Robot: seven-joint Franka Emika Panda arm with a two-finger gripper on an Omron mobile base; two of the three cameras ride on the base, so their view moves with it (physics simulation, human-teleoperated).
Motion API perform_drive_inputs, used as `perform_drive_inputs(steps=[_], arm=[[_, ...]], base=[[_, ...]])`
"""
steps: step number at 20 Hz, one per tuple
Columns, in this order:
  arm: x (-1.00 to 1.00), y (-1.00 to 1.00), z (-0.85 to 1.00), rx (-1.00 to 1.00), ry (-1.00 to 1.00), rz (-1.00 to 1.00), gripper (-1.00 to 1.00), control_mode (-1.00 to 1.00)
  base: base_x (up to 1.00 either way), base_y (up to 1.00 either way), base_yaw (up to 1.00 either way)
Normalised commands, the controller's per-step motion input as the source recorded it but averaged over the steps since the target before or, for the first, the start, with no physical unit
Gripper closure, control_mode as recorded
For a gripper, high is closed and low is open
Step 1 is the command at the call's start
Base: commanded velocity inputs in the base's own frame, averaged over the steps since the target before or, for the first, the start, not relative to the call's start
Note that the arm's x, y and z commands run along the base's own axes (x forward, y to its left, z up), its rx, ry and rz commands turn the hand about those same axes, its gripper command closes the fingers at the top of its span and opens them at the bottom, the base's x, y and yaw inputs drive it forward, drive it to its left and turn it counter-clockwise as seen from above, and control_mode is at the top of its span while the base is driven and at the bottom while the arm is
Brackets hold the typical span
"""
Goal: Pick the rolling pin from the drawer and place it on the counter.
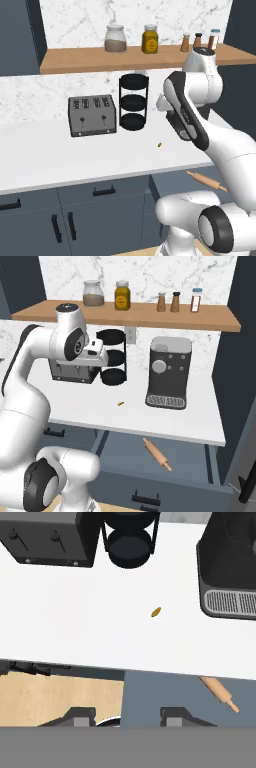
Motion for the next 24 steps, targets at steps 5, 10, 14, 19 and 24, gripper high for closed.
perform_drive_inputs(steps=[5,10,14,19,24], arm=[[-0.59,-0.07,-0.02,0.00,-0.04,0.00,-1.00,-1.00],[-0.94,-0.07,-0.43,-0.04,-0.12,0.00,-1.00,-1.00],[-0.55,-0.02,-0.94,0.00,-0.38,0.00,-1.00,-1.00],[-0.41,0.00,-0.72,0.00,-0.42,0.00,-1.00,-1.00],[0.00,0.00,0.00,0.00,0.00,0.00,-1.00,1.00]], base=[[0.00,0.00,0.00],[0.00,0.00,0.00],[0.00,0.00,0.00],[0.00,0.00,0.00],[-0.40,0.45,-0.15]])
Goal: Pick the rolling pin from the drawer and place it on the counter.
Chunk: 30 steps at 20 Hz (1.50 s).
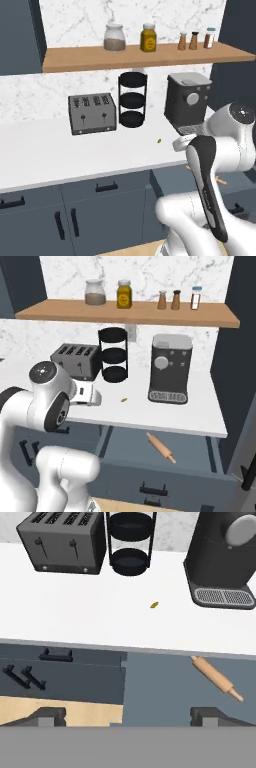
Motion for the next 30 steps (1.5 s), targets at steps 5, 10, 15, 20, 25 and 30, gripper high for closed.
perform_drive_inputs(steps=[5,10,15,20,25,30], arm=[[0.00,0.00,0.00,0.00,0.00,0.00,-1.00,1.00],[0.00,0.00,0.00,0.00,0.00,0.00,-1.00,1.00],[0.00,0.00,0.00,0.00,0.00,0.00,-1.00,1.00],[0.00,0.00,0.00,0.00,0.00,0.00,-1.00,1.00],[1.00,-0.09,-0.28,-0.08,0.35,-0.33,-1.00,-1.00],[0.82,-0.94,-0.43,-0.01,0.50,-0.24,-1.00,-1.00]], base=[[-0.08,0.99,-0.53],[0.01,0.62,-0.78],[0.09,0.48,-0.85],[0.09,0.88,-0.63],[0.00,0.00,0.00],[0.00,0.00,0.00]])
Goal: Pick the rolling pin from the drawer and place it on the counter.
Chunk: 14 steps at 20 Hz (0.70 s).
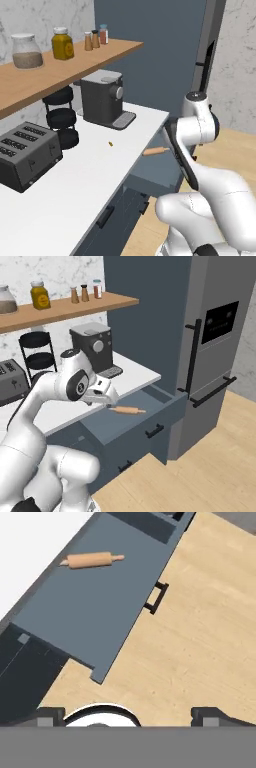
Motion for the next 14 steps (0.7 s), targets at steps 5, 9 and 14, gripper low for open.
perform_drive_inputs(steps=[5,9,14], arm=[[0.71,-0.89,-0.63,0.16,0.26,-0.09,-1.00,-1.00],[0.63,-0.19,-0.76,0.21,0.01,-0.04,-1.00,-1.00],[0.70,-0.04,-0.86,0.16,-0.03,-0.04,-1.00,-1.00]], base=[[0.00,0.00,0.00],[0.00,0.00,0.00],[0.00,0.00,0.00]])
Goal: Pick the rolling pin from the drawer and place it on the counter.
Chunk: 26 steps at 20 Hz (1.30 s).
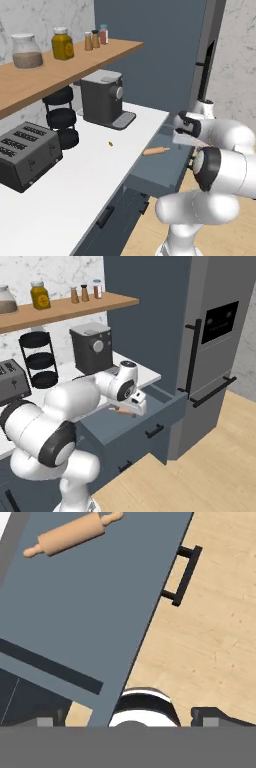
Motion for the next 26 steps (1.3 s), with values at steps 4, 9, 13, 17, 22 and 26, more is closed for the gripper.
perform_drive_inputs(steps=[4,9,13,17,22,26], arm=[[0.84,-0.11,-0.58,0.00,0.08,-0.04,-1.00,-1.00],[0.73,-0.27,-0.58,0.00,0.16,-0.04,-1.00,-1.00],[0.51,-0.36,-0.73,0.00,0.09,-0.03,-1.00,-1.00],[0.49,-0.30,-0.79,0.00,0.04,-0.03,-1.00,-1.00],[0.09,-0.69,-0.77,0.00,0.03,-0.03,-1.00,-1.00],[-0.90,-1.00,-0.19,0.02,0.09,-0.02,-1.00,-1.00]], base=[[0.00,0.00,0.00],[0.00,0.00,0.00],[0.00,0.00,0.00],[0.00,0.00,0.00],[0.00,0.00,0.00],[0.00,0.00,0.00]])
